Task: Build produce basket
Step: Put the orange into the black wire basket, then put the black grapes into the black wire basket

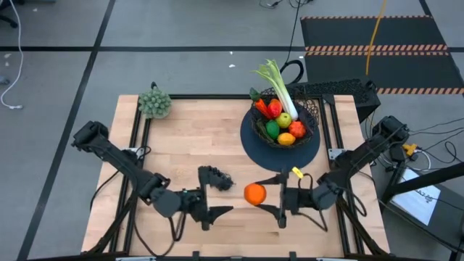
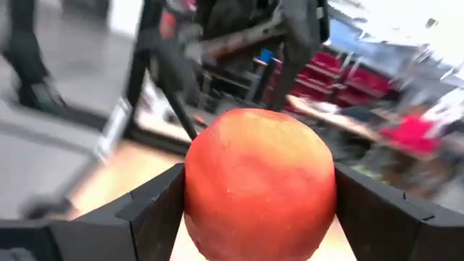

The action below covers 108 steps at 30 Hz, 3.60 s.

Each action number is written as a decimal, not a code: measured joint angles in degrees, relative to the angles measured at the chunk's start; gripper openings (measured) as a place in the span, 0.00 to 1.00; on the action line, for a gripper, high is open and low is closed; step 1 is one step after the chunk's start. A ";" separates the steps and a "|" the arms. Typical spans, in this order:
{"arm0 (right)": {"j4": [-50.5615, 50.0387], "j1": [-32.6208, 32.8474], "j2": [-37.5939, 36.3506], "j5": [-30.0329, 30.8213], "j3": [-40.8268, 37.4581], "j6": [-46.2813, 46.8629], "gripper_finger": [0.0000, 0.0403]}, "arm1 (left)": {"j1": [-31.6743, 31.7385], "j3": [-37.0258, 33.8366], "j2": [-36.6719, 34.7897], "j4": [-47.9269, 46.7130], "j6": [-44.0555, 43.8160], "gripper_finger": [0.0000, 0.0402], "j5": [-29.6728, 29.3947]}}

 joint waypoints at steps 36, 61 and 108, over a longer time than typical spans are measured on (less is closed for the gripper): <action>-25.13 -11.43 -9.96 15.40 -0.07 13.50 0.76 | 6.68 0.04 -11.34 -29.63 -39.78 0.99 -0.03; -67.05 -63.78 -21.03 -19.46 -0.07 23.93 0.76 | 13.14 -1.35 -10.78 -41.10 -48.70 0.99 3.33; -37.63 -32.73 -25.89 -27.55 -10.03 22.48 0.76 | 15.85 -1.92 -8.61 -40.86 -46.50 0.99 11.08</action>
